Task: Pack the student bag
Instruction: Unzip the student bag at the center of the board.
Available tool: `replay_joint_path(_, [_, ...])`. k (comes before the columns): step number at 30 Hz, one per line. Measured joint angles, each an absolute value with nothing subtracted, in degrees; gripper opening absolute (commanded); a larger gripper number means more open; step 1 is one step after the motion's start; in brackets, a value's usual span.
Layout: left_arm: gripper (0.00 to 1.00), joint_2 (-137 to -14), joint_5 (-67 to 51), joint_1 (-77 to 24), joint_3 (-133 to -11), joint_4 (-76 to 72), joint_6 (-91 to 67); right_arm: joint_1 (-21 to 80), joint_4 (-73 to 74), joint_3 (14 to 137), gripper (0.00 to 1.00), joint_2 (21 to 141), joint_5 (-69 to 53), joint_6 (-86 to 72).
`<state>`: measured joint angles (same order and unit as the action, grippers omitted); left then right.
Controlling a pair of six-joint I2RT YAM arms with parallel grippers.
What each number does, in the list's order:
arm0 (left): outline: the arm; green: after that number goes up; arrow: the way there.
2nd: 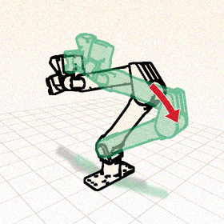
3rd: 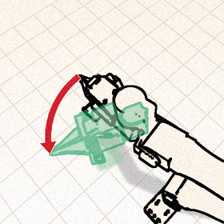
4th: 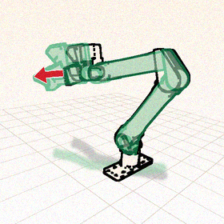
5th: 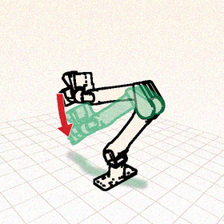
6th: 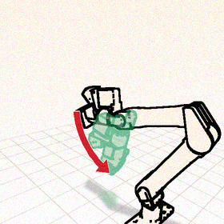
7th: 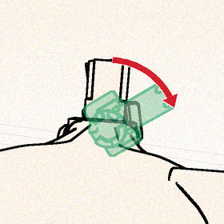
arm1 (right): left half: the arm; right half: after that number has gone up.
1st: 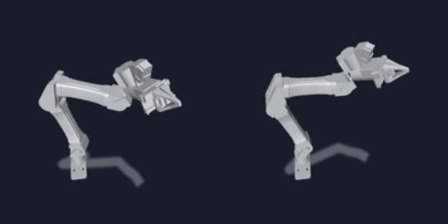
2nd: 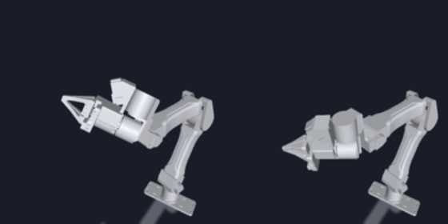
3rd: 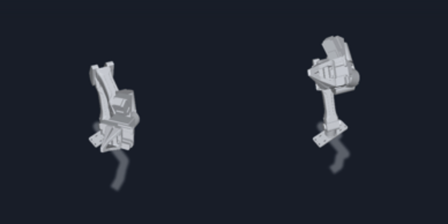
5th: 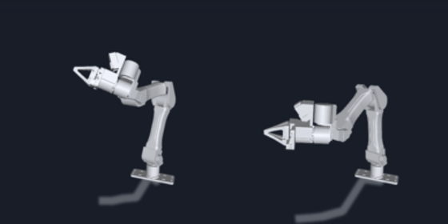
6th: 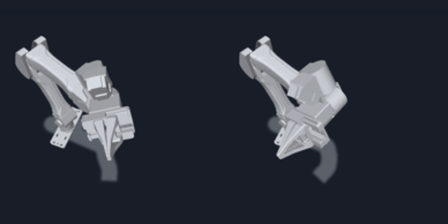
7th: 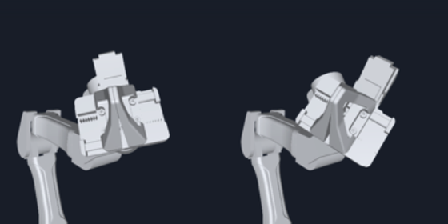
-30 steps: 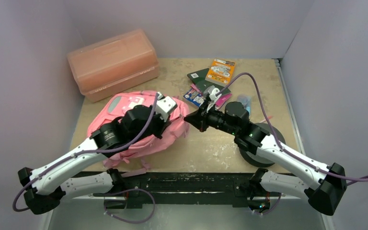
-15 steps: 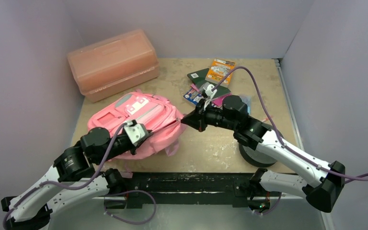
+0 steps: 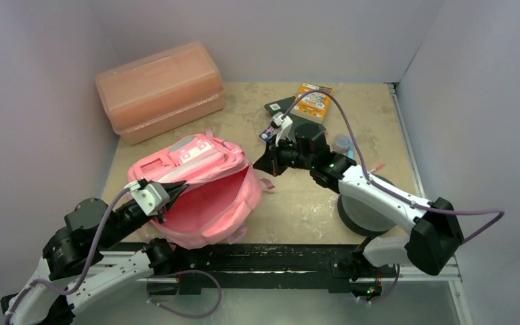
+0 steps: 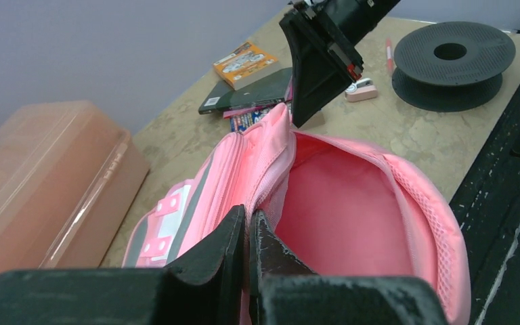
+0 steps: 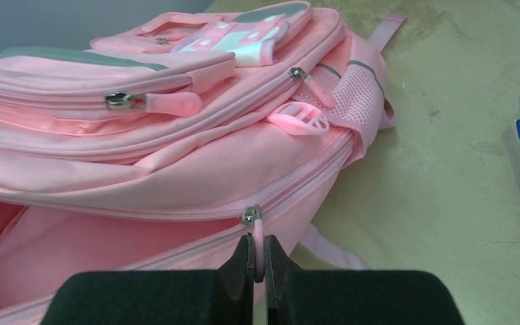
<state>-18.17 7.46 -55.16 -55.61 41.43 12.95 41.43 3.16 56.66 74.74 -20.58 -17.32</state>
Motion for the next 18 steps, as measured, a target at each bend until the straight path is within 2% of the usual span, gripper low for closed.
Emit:
replay_joint_path(10, [0.0, -18.41, 8.71, -55.13, -56.73, 38.22, 8.16, 40.8, -5.67, 59.77, 0.0, 89.23, -20.03, -18.57])
replay_joint_path(18, [0.0, -25.39, 7.57, -55.13, -54.68, 32.62, 1.41, 40.73, -6.15, 72.86, 0.0, 104.6, -17.8, -18.37])
